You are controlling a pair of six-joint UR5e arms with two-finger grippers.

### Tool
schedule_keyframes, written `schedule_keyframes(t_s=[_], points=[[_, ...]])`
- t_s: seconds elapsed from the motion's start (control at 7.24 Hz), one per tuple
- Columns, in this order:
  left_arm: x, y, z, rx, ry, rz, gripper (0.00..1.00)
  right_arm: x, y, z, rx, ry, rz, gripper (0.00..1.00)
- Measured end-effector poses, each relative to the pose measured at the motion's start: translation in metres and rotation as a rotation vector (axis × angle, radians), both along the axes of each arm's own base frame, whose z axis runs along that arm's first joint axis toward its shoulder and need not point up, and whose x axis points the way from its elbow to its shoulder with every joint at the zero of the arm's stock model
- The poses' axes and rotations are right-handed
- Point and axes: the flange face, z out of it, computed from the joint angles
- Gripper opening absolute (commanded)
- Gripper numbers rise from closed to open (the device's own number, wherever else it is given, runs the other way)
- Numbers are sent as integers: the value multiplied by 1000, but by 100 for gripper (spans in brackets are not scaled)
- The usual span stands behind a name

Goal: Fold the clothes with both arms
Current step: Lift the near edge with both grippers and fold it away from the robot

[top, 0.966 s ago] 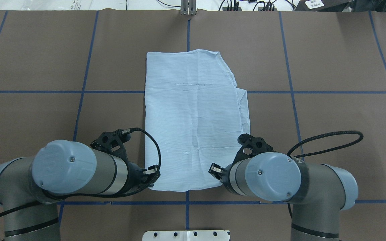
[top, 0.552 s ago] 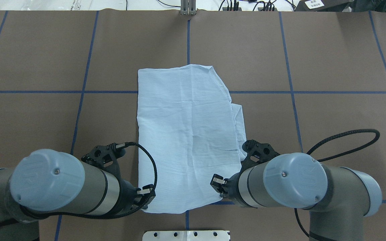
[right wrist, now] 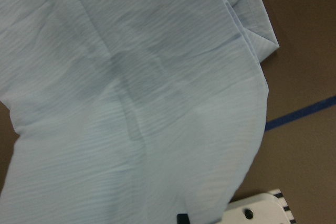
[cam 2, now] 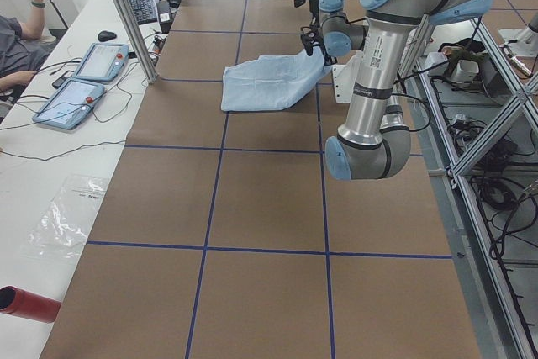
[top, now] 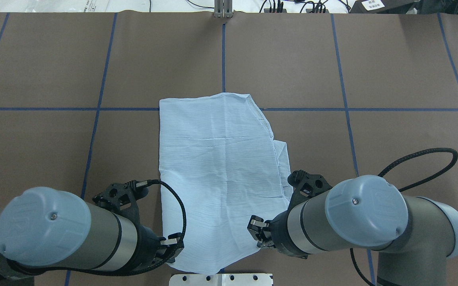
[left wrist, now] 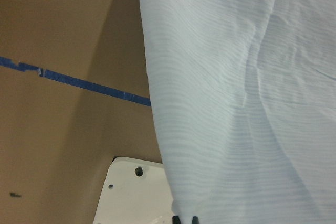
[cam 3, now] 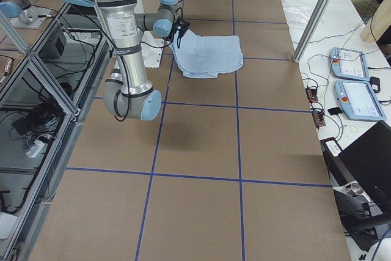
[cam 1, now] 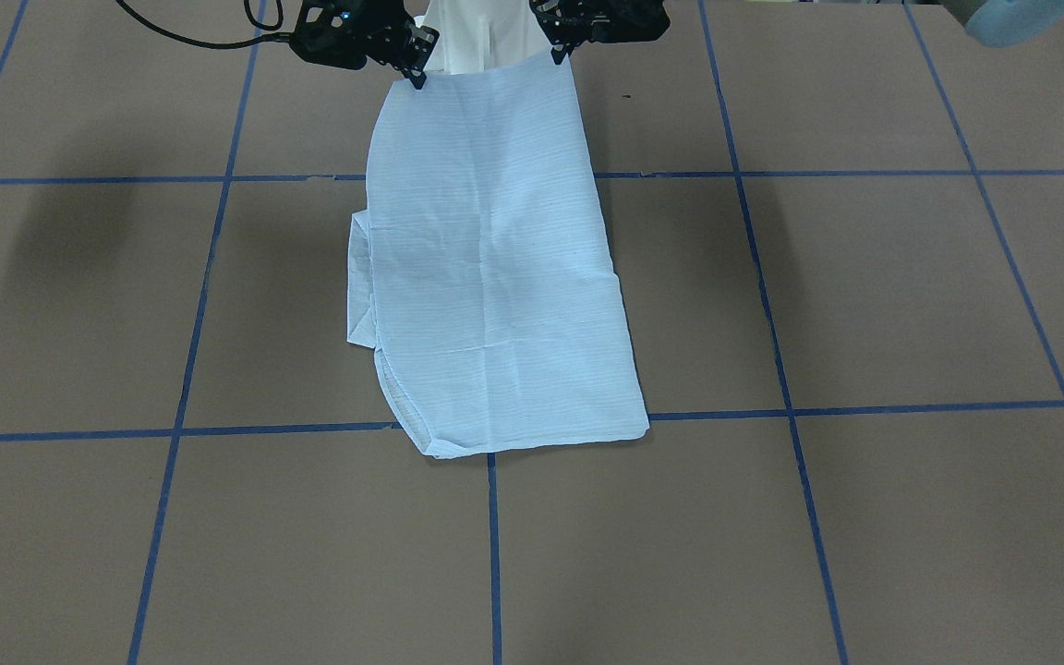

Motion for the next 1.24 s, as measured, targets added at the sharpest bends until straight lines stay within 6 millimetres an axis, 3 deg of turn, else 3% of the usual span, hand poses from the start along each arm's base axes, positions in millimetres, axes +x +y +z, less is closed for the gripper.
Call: schedule_keyframes(t_s=[0.28, 0.55, 0.97, 1.24], points=[[-13, -59, 5, -17, -18, -89, 0, -7, -55, -5, 53, 23, 60, 0], [-2, -120, 10, -8, -46, -154, 0, -15, -115, -2, 120, 73, 93, 0], [23, -194, 45, 21, -54, -215, 0, -53, -217, -1, 207, 167, 102, 0], [35, -239, 64, 41, -48, -250, 0, -75, -266, 13, 230, 172, 124, 0]])
